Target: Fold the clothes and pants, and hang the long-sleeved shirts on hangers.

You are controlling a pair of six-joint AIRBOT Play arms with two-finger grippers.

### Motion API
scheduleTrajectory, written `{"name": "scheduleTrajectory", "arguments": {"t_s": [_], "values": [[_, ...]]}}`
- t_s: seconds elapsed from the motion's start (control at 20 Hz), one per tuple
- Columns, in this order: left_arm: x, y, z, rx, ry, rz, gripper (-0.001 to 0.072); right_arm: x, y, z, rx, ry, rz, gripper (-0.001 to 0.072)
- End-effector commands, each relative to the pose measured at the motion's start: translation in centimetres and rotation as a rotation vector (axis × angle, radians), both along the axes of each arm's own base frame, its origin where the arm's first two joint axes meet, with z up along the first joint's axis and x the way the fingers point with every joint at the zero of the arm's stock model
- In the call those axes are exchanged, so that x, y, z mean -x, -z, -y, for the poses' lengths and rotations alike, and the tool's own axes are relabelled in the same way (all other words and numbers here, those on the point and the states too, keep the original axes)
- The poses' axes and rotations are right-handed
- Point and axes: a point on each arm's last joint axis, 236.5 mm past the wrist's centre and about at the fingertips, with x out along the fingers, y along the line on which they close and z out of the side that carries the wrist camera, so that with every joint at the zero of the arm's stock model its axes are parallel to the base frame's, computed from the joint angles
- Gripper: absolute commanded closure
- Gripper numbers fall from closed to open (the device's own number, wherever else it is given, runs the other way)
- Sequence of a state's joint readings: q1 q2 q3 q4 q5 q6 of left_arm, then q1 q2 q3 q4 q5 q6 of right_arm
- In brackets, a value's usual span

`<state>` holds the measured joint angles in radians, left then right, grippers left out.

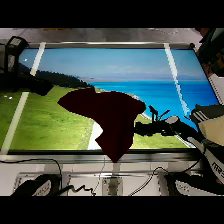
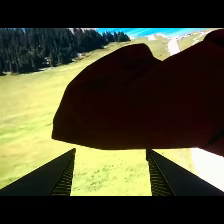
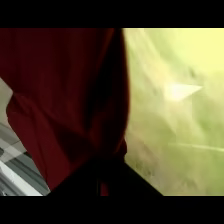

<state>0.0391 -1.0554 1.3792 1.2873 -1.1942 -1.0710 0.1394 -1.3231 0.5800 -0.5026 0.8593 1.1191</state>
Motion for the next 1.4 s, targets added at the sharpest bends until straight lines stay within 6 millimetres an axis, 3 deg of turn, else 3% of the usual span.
{"name": "scheduleTrajectory", "arguments": {"t_s": [0.0,0.1,0.3,0.4,0.5,0.65,0.8,1.05,1.2,1.25,1.35], "values": [[-0.6,1.9,-1.6,-0.048,-0.043,-0.049,0.0246,-2.3,-1.1,0.2,0.032,-0.027,0.081,0.0693],[-1.2,3.6,-3.0,-0.06,-0.116,-0.1,0.0246,-2.7,-2.6,1.6,0.091,-0.129,0.136,0.0693],[-1.4,7.3,-5.2,-0.049,-0.199,-0.229,0.0246,-3.1,-6.4,9.0,0.298,-0.129,0.21,0.0693],[-0.7,10.5,-6.1,-0.044,-0.215,-0.337,0.0246,-2.1,-8.3,12.6,0.386,-0.113,0.24,0.0693],[0.6,14.6,-5.9,0.009,-0.213,-0.462,0.0246,-1.7,-9.5,14.5,0.412,-0.072,0.26,0.0693],[4.1,20.7,-3.7,0.181,-0.166,-0.658,0.0246,-1.7,-9.9,14.3,0.394,-0.058,0.266,0.0693],[5.3,24.5,-0.3,0.429,-0.126,-0.714,0.0243,-2.4,-10.4,13.9,0.371,-0.029,0.291,0.0692],[3.6,29.8,1.6,0.527,-0.184,-0.705,0.0243,-3.4,-11.4,12.8,0.308,0.016,0.32,0.0692],[1.4,31.2,1.9,0.571,-0.25,-0.653,0.0247,-3.6,-11.7,12.4,0.282,0.028,0.324,0.0692],[0.3,31.1,1.6,0.578,-0.265,-0.608,0.0284,-3.6,-11.8,12.4,0.282,0.03,0.326,0.0692],[-1.7,30.3,1.1,0.599,-0.301,-0.538,0.0541,-3.6,-11.8,12.3,0.281,0.03,0.326,0.0692]]}}
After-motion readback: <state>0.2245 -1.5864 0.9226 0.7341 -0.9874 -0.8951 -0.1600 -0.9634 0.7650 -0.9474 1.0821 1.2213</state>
